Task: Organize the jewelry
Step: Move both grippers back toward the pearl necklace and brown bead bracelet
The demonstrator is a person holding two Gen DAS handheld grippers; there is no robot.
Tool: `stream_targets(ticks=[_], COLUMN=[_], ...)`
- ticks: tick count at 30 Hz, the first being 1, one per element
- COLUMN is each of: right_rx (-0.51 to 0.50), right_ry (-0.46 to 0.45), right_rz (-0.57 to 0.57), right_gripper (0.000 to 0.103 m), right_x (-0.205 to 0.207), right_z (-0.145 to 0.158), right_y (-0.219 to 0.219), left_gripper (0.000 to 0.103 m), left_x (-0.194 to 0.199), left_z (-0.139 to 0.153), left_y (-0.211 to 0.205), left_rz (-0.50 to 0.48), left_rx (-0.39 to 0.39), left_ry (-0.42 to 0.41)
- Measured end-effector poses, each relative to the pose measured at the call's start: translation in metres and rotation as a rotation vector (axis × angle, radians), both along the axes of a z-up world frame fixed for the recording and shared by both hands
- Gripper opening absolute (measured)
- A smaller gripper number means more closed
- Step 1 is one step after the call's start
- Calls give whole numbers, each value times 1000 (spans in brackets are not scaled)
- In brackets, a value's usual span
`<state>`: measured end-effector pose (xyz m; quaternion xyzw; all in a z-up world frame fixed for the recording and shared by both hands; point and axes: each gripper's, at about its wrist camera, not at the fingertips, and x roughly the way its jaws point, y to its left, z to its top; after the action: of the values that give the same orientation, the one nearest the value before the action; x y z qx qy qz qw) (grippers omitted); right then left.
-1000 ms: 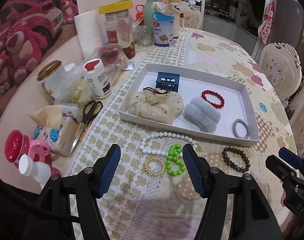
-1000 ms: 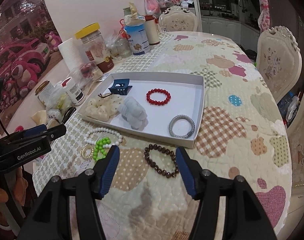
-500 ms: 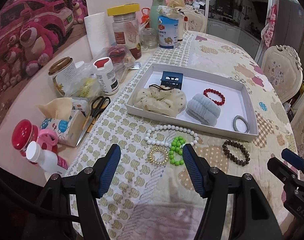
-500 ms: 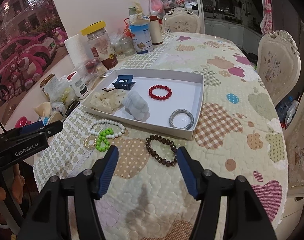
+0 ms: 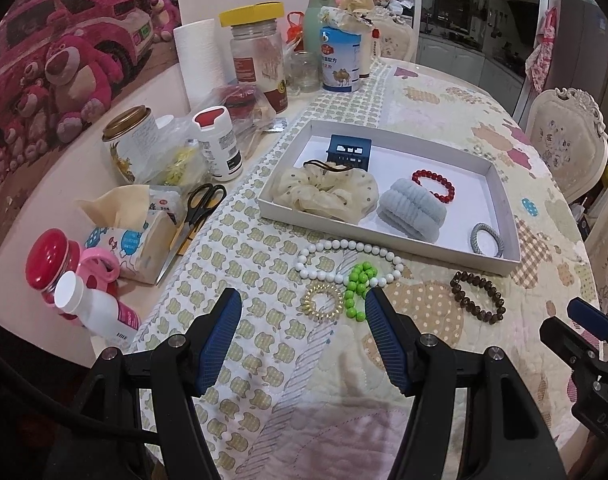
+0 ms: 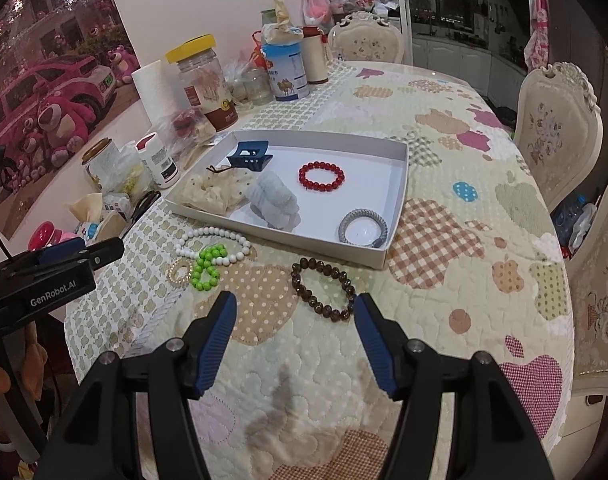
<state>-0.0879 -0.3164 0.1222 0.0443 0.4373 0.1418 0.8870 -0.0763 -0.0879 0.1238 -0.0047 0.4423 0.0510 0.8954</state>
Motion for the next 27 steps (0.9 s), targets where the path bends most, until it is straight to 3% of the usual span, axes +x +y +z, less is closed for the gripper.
stream_targets(ticks=[5, 14, 27], right_rx=[2, 10, -22], right_ry=[10, 44, 97], right_rz=[5, 7, -17], right_gripper=[64, 64, 63], right_x=[1, 5, 42], right_z=[-3, -18, -59], right_y=[1, -3, -18], left_gripper=[61, 61, 61], left_x=[1, 1, 52], left_z=[-4, -20, -55], left_y=[6, 42, 66], left_rz=[0, 9, -26], left_rx=[-29, -209, -254], left_ry=[20, 73, 190])
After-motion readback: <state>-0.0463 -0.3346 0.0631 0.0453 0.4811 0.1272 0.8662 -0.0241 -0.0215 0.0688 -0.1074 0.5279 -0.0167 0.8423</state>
